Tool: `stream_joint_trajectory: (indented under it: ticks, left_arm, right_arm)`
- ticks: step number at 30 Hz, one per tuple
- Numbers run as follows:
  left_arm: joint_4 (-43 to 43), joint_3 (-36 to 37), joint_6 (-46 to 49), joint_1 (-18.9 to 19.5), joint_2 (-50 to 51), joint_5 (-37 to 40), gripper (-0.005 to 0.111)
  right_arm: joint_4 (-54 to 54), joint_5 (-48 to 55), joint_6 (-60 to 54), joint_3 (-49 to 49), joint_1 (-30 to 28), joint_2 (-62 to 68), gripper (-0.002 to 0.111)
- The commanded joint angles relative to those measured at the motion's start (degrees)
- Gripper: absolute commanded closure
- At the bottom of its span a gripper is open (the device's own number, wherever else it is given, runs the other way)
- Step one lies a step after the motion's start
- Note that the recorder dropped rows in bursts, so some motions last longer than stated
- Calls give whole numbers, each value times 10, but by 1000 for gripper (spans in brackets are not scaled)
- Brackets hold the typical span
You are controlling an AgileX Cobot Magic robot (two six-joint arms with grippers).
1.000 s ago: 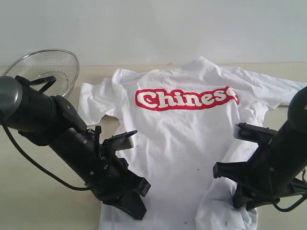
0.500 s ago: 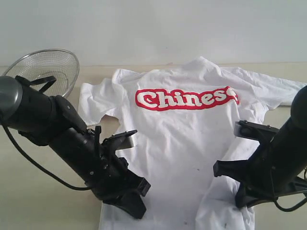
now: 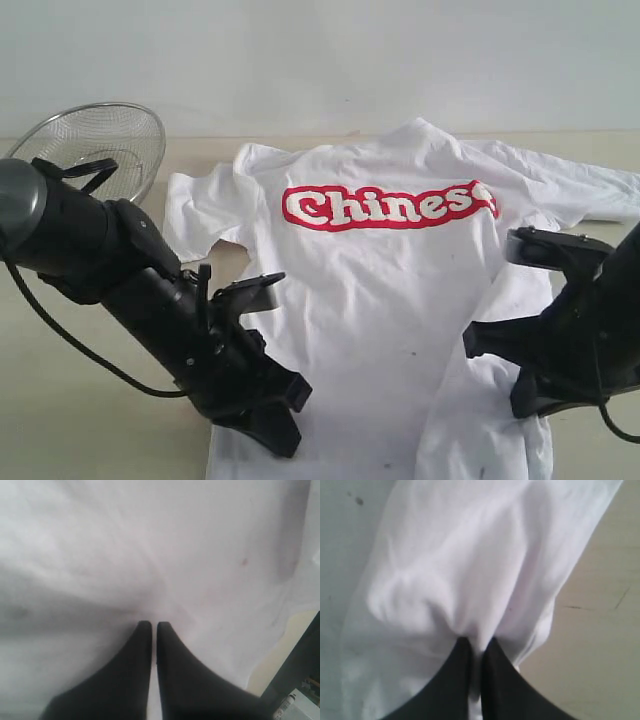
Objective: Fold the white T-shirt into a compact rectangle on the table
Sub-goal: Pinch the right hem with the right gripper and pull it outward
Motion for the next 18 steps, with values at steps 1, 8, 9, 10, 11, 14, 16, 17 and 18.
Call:
stream_joint_trajectory:
  ticks: [1,8,9,10,11,14,16,17,18]
  left_arm:
    - [27,3,-28,-2,-1,-15,102]
    - [30,3,-30,-2,-1,-18,102]
    - [30,3,-30,-2,-1,-18,102]
    - [30,3,-30,-2,-1,-18,102]
    - [30,3,-30,-2,-1,-18,102]
    - [30,3,-30,-2,-1,-18,102]
    - [30,3,-30,-2,-1,-18,102]
    - [30,3,-30,-2,-1,-18,102]
    - [30,3,-30,-2,-1,-18,102]
  right_arm:
    - [-30,27,17,-1,-2,-39,108]
    - [-52,52,37,-1,-2,-88,108]
    - [-53,54,38,-1,-2,-95,108]
    - [-53,54,42,-1,-2,-102,108]
    - [-56,55,47,-1,-2,-109,108]
    - [-86,72,62,-1,-2,-124,108]
    - [-112,87,80,-1,-2,-134,108]
    - [-120,90,84,-1,-2,-139,108]
    - [-122,91,85,-1,-2,-144,108]
